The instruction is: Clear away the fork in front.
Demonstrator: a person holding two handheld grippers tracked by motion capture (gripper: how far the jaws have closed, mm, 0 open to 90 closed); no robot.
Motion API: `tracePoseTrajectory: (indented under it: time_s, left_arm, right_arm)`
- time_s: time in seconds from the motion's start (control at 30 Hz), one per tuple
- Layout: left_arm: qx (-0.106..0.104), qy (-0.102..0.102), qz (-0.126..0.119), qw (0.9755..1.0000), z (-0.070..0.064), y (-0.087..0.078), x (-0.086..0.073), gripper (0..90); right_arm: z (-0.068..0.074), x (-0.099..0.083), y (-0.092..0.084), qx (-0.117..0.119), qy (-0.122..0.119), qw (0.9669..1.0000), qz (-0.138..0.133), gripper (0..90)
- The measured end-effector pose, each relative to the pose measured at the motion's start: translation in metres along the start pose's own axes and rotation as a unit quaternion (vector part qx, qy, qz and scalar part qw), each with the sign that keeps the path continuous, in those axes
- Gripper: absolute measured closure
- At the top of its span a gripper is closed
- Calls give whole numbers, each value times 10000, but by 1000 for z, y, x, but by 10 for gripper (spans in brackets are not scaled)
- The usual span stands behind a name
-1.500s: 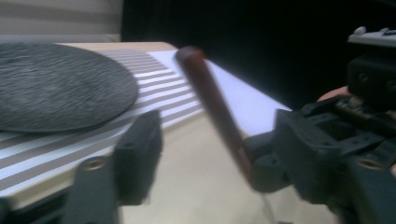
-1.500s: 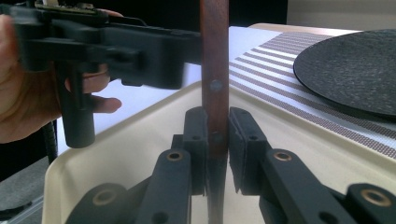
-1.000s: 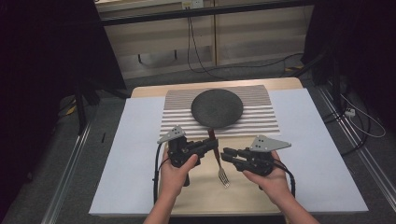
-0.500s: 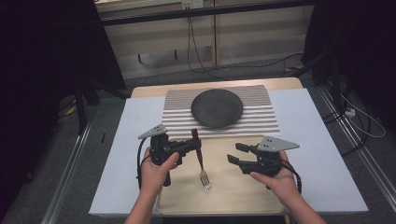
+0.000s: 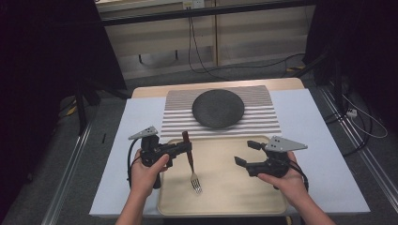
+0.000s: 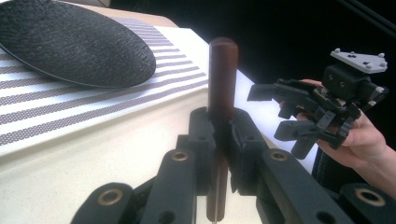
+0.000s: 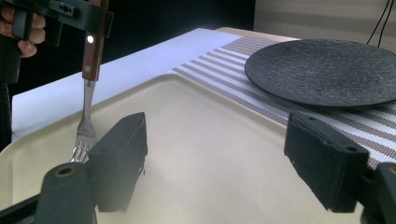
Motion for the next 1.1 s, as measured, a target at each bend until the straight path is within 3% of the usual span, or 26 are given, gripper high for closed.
tracePoseTrajectory:
  time_s: [0.53,1.1]
  left_arm:
    - [37,-115,258,9996,10,-16,-5,809]
    - [39,-187,394,9990,22,-21,-10,808]
  right_arm:
    - [-12,-4,-13,-93,25,10000,-14,190]
    - [-23,-5,-35,-232,-61,9997,-101,170]
Point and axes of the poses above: each handheld gripper's, and its own axes: y roughly forward along the jaws, x roughly out of its top, z roughly to its left, the point moved 6 cm from there along y, roughly forward along the jaws, and after that the axes turned 10 degrees about y, right-handed, at the moved point
